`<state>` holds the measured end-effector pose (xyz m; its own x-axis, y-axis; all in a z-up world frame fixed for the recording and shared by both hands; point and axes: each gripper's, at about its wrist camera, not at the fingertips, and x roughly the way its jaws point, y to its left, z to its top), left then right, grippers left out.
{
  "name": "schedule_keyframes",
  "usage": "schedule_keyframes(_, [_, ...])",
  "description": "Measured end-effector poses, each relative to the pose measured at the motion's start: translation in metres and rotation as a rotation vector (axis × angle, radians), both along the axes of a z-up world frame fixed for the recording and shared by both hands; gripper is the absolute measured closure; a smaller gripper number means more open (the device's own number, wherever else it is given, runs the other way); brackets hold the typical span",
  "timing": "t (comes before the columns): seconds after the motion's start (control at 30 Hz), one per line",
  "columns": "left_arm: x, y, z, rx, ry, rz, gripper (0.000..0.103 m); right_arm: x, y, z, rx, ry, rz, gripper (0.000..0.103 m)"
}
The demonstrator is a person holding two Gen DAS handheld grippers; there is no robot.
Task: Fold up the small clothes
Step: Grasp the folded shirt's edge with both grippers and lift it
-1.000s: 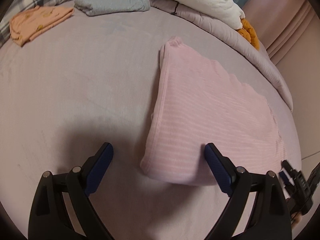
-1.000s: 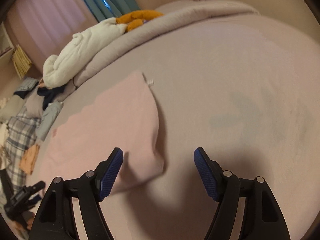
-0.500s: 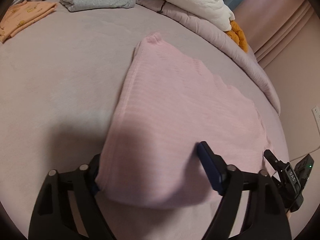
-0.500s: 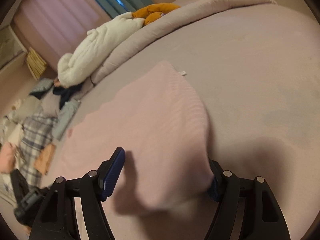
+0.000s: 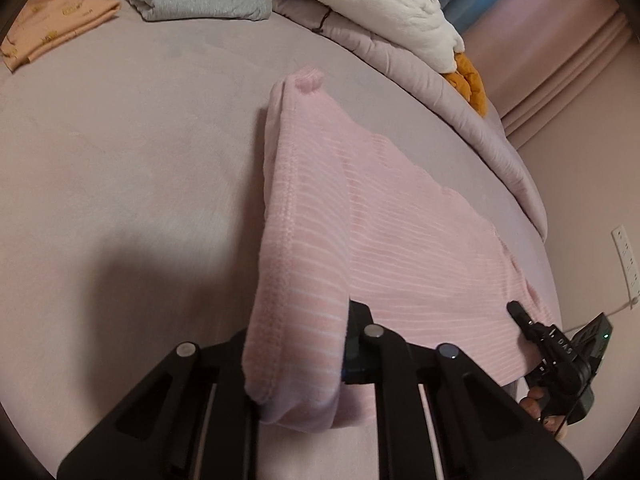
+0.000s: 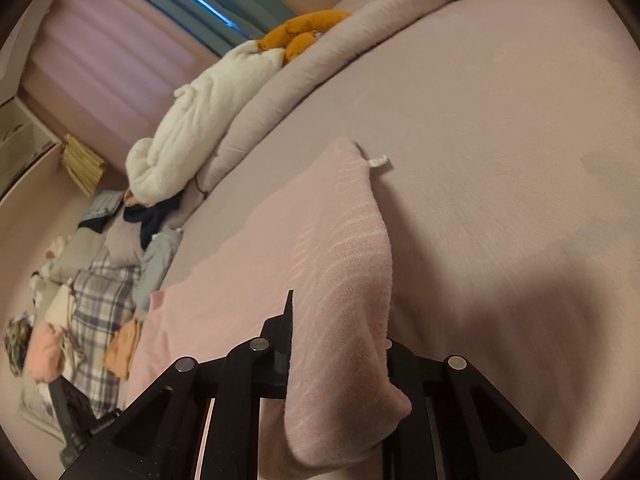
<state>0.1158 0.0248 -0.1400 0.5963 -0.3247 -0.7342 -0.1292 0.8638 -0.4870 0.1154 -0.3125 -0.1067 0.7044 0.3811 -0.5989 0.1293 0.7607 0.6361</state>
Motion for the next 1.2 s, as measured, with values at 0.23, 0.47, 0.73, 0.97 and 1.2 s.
schedule_keyframes(0.23, [-0.046, 0.001, 0.012, 0.0, 0.009, -0.034, 0.09, -0.036, 0.0, 0.021, -0.022, -0.033, 0.01, 0.084])
schedule_keyframes(0.47, [-0.084, 0.003, 0.017, -0.009, 0.029, -0.037, 0.09, -0.066, 0.001, 0.026, -0.015, -0.028, 0.018, 0.084])
schedule_keyframes(0.73, [-0.111, -0.003, 0.016, 0.014, 0.043, -0.044, 0.09, -0.085, 0.001, 0.025, -0.01, 0.001, 0.013, 0.084])
schedule_keyframes(0.97, [-0.108, -0.009, 0.006, 0.057, 0.062, -0.045, 0.088, -0.083, 0.006, 0.021, -0.086, 0.033, 0.012, 0.084])
schedule_keyframes(1.2, [-0.108, -0.008, 0.001, 0.084, 0.083, -0.033, 0.079, -0.076, 0.012, 0.034, -0.135, 0.018, 0.032, 0.084])
